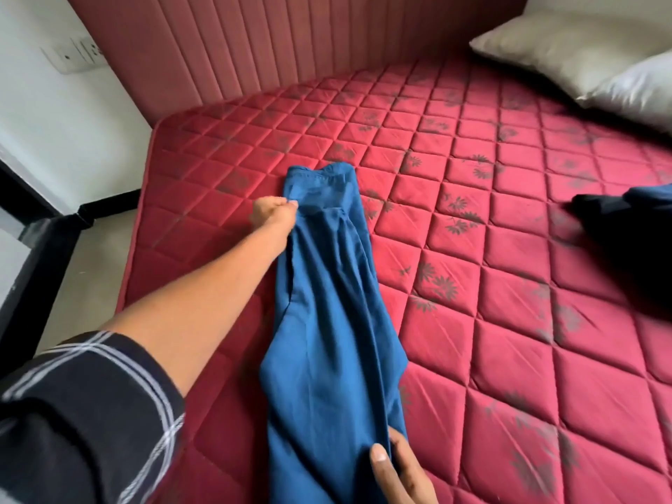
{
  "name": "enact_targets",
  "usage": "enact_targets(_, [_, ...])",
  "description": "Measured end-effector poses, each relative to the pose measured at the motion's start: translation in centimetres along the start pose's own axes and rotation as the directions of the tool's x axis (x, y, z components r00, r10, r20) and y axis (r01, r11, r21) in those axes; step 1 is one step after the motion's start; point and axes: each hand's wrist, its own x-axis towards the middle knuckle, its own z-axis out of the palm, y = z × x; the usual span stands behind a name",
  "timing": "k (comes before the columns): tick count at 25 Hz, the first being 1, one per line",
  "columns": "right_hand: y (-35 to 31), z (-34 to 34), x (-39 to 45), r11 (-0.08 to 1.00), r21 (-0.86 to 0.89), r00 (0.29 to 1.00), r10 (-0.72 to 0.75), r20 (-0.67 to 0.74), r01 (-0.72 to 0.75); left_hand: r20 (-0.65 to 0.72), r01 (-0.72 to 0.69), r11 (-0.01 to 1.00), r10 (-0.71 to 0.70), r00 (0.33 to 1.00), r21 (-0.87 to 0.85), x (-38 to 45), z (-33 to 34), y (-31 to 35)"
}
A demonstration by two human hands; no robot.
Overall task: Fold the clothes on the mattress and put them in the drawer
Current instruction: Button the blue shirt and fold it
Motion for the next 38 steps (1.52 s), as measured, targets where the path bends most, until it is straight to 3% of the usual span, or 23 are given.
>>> enact_targets(1, [0.8, 0.9, -1.4, 0.997, 0.057, 0.993, 0.043, 0.111, -0.049, -0.031, -0.009, 0.999, 0.007, 0.999, -0.041, -0.6, -0.7, 0.2])
enact_targets(2, [1.0, 1.5, -1.0, 1.000, 0.000, 0.999, 0.021, 0.048, -0.021, -0.007, -0.010, 1.000, 0.010, 1.000, -0.018, -0.4, -1.3, -0.2])
enact_targets(4, [1.0, 2.5, -1.1, 0.999, -0.044, 0.999, 0.030, 0.041, -0.028, 0.046, -0.080, 0.977, 0.072, 0.996, 0.200, -1.1, -2.2, -0.8])
enact_targets(6, [0.8, 2.1, -0.8, 0.999, -0.045, 0.999, 0.026, 0.043, -0.024, 0.126, -0.241, 0.924, 0.213, 0.969, 0.296, -4.9, -2.8, 0.2])
enact_targets(8, [0.8, 1.9, -0.6, 1.000, -0.001, 0.999, 0.014, 0.047, -0.014, 0.128, -0.534, 0.806, 0.519, 0.845, 0.256, -10.5, -3.5, 0.0])
enact_targets(9, [0.6, 2.4, -0.6, 0.999, 0.024, 0.997, 0.032, 0.068, -0.034, 0.126, -0.642, 0.721, 0.633, 0.764, 0.261, -13.9, -4.3, -1.4])
enact_targets(10, [0.6, 2.6, -0.5, 0.996, 0.052, 0.997, 0.063, 0.051, -0.066, 0.160, -0.683, 0.670, 0.670, 0.725, 0.289, -17.6, -5.1, -3.8])
enact_targets(13, [-0.8, 2.1, -1.3, 0.998, 0.017, 0.998, 0.058, 0.023, -0.058, 0.283, -0.591, 0.662, 0.521, 0.805, 0.461, -28.3, -7.3, -11.6])
enact_targets(15, [-1.1, 1.1, -2.0, 0.976, -0.219, 1.000, 0.007, -0.009, -0.009, 0.269, -0.521, 0.714, 0.447, 0.853, 0.467, -31.2, -8.5, -14.1])
enact_targets(17, [-1.6, 0.5, -2.4, 0.883, -0.470, 1.000, -0.022, -0.016, 0.012, 0.187, -0.468, 0.801, 0.429, 0.884, 0.373, -31.6, -9.7, -13.7])
enact_targets(20, [-4.1, 0.7, -1.3, 0.790, -0.600, 0.966, -0.236, -0.102, 0.129, 0.077, -0.483, 0.792, 0.492, 0.867, 0.375, -32.1, -11.7, -11.7])
enact_targets(22, [-5.8, 0.8, 1.7, 0.724, -0.666, 0.923, -0.358, -0.144, 0.177, 0.113, -0.540, 0.762, 0.539, 0.835, 0.358, -32.8, -11.8, -10.3])
enact_targets(25, [-7.0, 0.4, 6.8, 0.707, -0.706, 0.979, -0.165, -0.122, 0.031, 0.167, -0.567, 0.791, 0.541, 0.824, 0.231, -32.7, -10.0, -8.2])
enact_targets(27, [-6.7, 0.1, 8.2, 0.694, -0.720, 0.992, -0.096, -0.083, 0.007, 0.165, -0.529, 0.802, 0.503, 0.848, 0.277, -32.1, -8.3, -7.7])
enact_targets(32, [-6.0, 0.3, 8.3, 0.737, -0.628, 0.949, -0.316, 0.006, 0.250, 0.143, -0.486, 0.790, 0.469, 0.872, 0.373, -33.5, -5.4, -10.3])
enact_targets(35, [-5.0, 1.7, 9.0, 0.949, -0.281, 0.989, -0.147, 0.013, 0.144, -0.044, -0.450, 0.852, 0.477, 0.878, 0.268, -32.8, -5.2, -9.3])
enact_targets(38, [-5.0, 2.6, 9.4, 0.995, 0.085, 0.999, 0.046, -0.020, -0.044, -0.091, -0.398, 0.880, 0.433, 0.897, 0.260, -31.0, -4.8, -7.4])
